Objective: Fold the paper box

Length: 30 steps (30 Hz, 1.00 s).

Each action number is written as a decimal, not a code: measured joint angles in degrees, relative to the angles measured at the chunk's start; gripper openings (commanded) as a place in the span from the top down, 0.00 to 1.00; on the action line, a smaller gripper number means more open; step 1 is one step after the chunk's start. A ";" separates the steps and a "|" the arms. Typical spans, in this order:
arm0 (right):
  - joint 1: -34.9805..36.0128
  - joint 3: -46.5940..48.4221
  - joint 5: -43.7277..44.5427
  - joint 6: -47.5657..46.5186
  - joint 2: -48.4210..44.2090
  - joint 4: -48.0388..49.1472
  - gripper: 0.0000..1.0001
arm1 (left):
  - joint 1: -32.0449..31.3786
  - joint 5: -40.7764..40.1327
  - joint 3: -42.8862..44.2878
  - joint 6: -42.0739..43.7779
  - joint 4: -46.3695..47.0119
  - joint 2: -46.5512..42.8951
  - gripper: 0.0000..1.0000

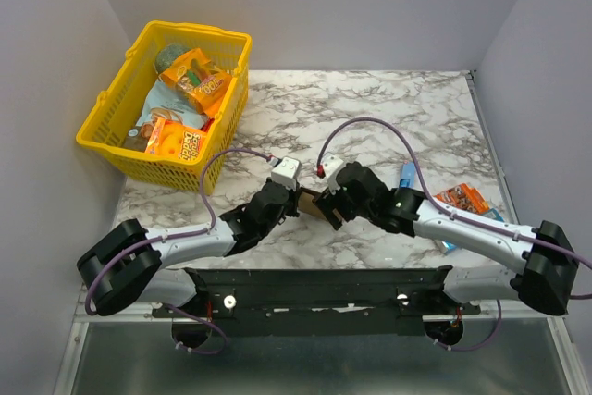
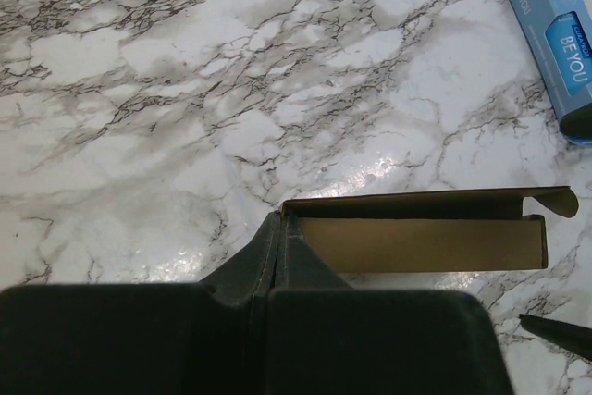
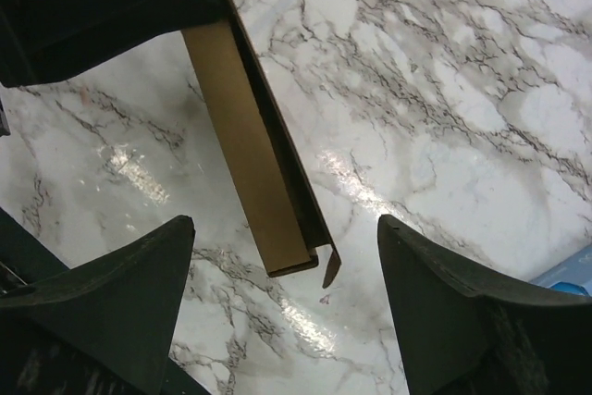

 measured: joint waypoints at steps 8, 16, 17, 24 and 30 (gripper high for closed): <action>3.08 -1.18 0.00 -3.30 5.09 1.88 0.18 | 0.00 0.09 0.61 0.15 -0.52 0.39 1.00; 3.54 -1.64 4.22 -3.02 8.15 1.97 0.47 | 0.00 0.24 0.70 0.15 -0.66 0.39 1.00; 3.54 -1.70 4.96 -2.89 8.31 1.99 0.52 | 0.00 0.31 0.70 0.13 -0.66 0.39 1.00; 4.46 -1.77 6.82 -3.15 8.44 1.62 0.74 | 0.00 0.42 0.70 0.15 -0.70 0.42 1.00; 4.61 -1.77 7.63 -3.30 8.81 1.95 0.58 | 0.04 0.46 0.63 -0.24 -0.63 0.37 1.00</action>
